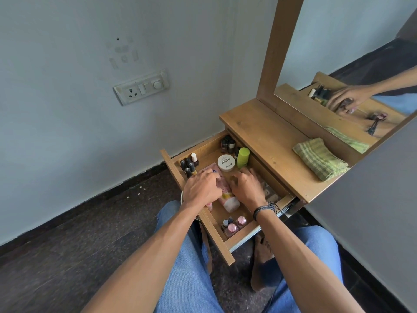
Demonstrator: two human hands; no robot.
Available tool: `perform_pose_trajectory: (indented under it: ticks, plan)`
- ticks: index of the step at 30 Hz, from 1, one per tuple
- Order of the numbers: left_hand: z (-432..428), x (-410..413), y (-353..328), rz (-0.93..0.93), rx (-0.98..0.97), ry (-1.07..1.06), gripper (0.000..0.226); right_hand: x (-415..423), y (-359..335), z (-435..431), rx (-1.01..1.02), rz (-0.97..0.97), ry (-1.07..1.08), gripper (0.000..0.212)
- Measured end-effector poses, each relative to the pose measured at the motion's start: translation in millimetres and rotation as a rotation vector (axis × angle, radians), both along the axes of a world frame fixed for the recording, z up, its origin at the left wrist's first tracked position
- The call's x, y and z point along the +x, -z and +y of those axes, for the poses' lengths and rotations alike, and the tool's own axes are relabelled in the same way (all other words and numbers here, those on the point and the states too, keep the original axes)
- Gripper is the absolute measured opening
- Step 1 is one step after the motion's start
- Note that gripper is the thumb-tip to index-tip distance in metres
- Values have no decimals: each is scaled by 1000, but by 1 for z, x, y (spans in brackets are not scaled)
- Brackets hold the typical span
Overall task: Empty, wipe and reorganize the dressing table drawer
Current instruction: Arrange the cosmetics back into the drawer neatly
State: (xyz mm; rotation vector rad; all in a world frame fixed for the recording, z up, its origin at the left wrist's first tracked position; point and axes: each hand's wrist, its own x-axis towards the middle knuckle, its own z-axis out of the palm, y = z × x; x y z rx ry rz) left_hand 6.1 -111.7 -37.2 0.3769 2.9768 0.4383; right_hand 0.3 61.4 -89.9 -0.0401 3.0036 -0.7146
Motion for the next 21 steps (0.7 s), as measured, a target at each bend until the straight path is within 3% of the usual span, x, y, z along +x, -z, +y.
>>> perform_pose_trajectory:
  ticks: [7, 12, 16, 21]
  plan:
    - [-2, 0, -5, 13, 119, -86, 34, 22, -29, 4, -193, 330, 68, 15]
    - [-4, -1, -4, 37, 222, -144, 25, 66, -40, 28, -288, 339, 164, 12]
    - [-5, 2, -6, 59, 487, -239, 22, 104, -20, 39, -264, 326, 144, 11]
    - [-12, 17, -23, 88, 913, -402, 35, 112, -1, 34, -121, 451, 82, 16]
